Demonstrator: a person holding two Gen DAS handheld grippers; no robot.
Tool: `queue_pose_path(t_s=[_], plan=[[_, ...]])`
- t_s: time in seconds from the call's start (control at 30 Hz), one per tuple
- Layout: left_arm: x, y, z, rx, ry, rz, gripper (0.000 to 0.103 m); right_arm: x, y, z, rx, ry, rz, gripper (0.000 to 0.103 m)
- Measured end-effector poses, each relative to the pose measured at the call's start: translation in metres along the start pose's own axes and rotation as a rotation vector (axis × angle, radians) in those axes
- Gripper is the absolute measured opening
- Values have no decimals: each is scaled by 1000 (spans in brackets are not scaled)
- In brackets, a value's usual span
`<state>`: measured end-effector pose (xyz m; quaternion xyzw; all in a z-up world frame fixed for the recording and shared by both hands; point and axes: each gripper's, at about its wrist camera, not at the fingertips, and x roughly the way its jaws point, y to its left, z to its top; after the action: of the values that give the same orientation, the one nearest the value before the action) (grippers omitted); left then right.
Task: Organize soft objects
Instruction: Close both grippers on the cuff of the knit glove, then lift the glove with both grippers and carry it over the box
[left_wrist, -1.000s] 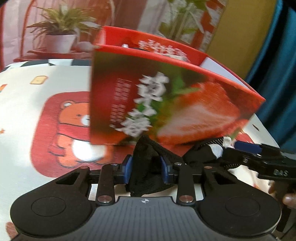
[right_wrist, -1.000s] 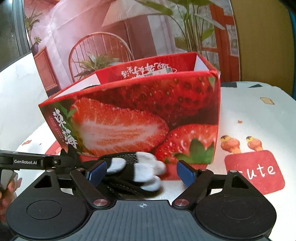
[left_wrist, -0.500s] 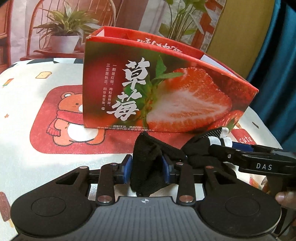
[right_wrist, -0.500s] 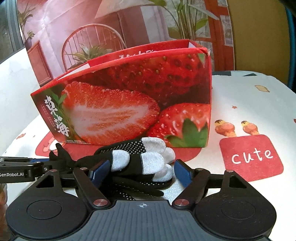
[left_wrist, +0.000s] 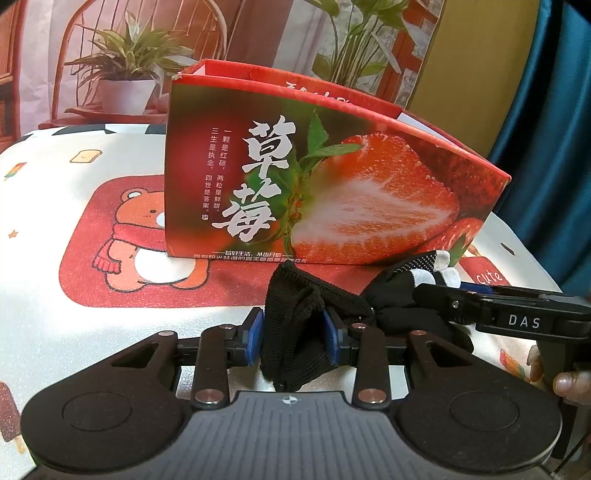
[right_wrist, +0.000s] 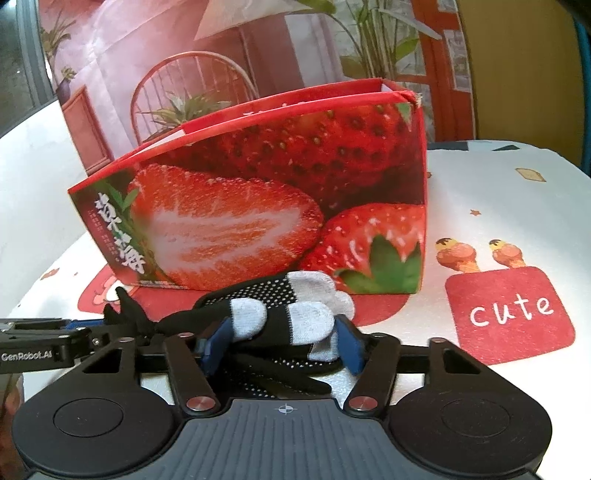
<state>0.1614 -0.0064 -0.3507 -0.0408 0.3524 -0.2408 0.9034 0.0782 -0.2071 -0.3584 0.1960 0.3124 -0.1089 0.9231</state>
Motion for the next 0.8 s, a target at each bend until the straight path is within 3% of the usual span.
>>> queue_pose_path(t_s=[0.27, 0.33, 0.4, 0.63, 0.8], plan=[[0, -1, 0, -3, 0, 0, 37, -1, -4, -2, 27, 10, 59, 30], [-1, -3, 0, 6, 3, 1, 34, -3, -5, -2, 36, 9, 68, 24], [-4, -6, 0, 22, 1, -9, 25, -6, -1, -3, 31, 1, 63, 15], [-18, -16, 0, 45, -11, -4, 14, -21, 7, -2, 16, -30, 69, 14], [-48, -20, 10, 35, -109, -10, 14, -43, 12, 6, 6, -91, 98, 14]])
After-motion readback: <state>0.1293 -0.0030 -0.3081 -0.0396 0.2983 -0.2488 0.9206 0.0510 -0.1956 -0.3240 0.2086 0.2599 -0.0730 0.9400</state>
